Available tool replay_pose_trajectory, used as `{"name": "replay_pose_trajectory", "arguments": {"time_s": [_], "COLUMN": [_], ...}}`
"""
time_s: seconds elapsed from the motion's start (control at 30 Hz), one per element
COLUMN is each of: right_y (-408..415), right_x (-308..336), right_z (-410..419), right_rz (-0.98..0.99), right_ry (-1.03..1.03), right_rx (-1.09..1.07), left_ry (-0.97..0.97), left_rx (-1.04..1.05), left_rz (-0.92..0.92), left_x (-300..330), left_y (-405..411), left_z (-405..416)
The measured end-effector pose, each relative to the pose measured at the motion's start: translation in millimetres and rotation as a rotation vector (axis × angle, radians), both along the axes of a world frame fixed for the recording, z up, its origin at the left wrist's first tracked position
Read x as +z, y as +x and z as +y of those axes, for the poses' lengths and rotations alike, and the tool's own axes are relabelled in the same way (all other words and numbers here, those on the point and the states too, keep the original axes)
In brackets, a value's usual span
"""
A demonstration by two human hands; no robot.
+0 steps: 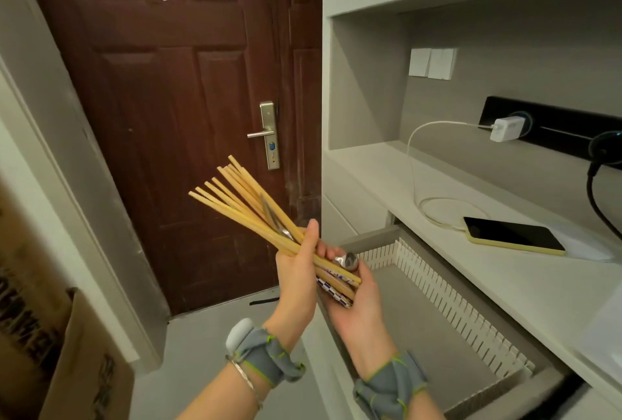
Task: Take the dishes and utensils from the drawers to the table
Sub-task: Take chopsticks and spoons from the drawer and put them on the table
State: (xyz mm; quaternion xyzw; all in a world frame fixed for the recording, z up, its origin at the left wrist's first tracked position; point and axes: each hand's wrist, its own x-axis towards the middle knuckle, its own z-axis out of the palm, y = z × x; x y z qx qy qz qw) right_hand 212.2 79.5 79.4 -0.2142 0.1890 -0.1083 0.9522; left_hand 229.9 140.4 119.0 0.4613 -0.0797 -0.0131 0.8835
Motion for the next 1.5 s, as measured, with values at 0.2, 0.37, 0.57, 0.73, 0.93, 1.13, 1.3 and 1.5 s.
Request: {"name": "replay_pose_trajectory", "arguments": {"time_s": [0.2, 0.37, 0.57, 0.73, 0.93, 1.13, 1.3, 1.5], "right_y": [19.0, 19.4, -2.8, 24.1, 65.4, 68.9, 63.8, 56.4], "right_x": [8.1, 11.3, 25.5, 63.0, 71.2, 52.5, -0.2, -43.0], "right_z": [27.5, 19.2, -37.2, -46.8, -10.4, 0.8, 0.0, -1.6], "right_rz": [-0.025, 0.022, 0.034, 0.11, 0.204, 0.24, 0.285, 0.248], "right_ry": [-0.153, -0.295, -0.393, -0.985, -1.468, -1.472, -1.531, -1.928], "right_rx": [0.065, -0.011, -0.368, -0.26, 0.049, 0.034, 0.155, 0.386], "left_ry": [-0.075, -0.252, -0.154, 0.236, 0.365, 0.365, 0.293, 0.284], "left_rx": [-0.037, -0.122, -0.12, -0.35, -0.657, -0.568, -0.505, -0.462], "left_rz": [0.116, 0.325, 0.363, 0.268, 0.16, 0.193, 0.248, 0.289], "left_x": [7.5, 7.5, 4.5, -1.7, -5.7, -19.9, -26.3, -37.7], "left_y": [33.5, 61.0, 93.5, 93.7, 74.4, 72.2, 78.9, 86.2], "left_z": [32.4, 50.3, 67.4, 61.3, 47.4, 56.6, 70.7, 73.6]}}
